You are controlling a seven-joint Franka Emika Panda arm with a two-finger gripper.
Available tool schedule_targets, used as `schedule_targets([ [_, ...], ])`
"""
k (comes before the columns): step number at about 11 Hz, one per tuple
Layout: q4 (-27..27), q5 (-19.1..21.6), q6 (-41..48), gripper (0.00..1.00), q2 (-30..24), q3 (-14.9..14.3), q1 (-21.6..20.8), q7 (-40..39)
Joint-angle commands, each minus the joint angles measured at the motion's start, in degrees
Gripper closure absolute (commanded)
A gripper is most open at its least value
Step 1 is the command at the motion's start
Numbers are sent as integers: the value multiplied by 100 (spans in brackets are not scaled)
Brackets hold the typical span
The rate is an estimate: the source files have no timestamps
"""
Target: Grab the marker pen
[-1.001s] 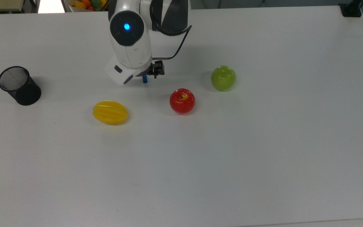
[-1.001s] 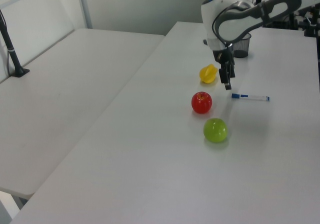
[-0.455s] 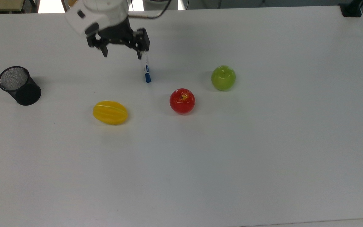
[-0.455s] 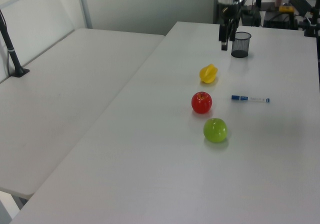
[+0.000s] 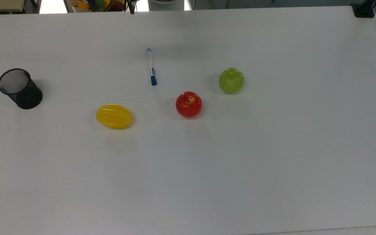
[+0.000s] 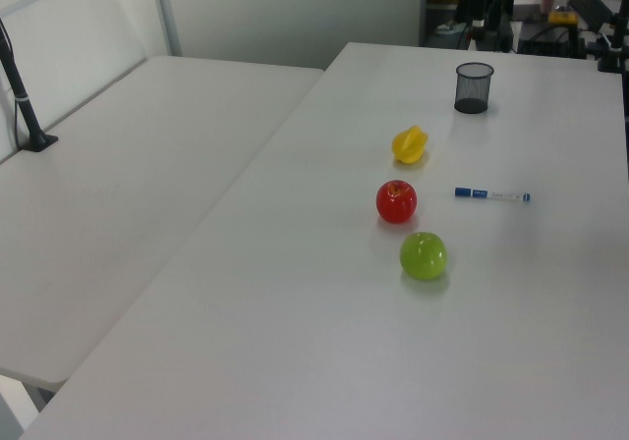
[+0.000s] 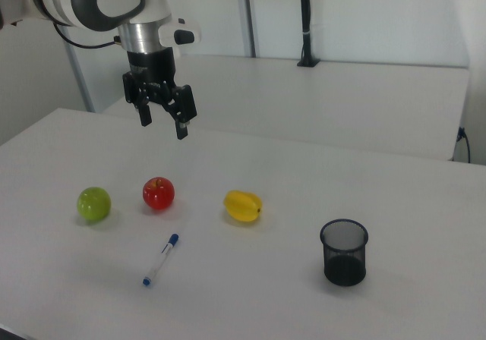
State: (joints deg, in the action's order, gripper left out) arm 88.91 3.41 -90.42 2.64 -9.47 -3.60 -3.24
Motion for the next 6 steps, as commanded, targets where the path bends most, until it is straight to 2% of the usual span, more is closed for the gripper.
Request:
schedule_targets([
  [1, 100, -51, 313, 0, -307, 139, 193, -247],
  [6, 56, -86, 350, 0, -229, 95, 201, -168],
])
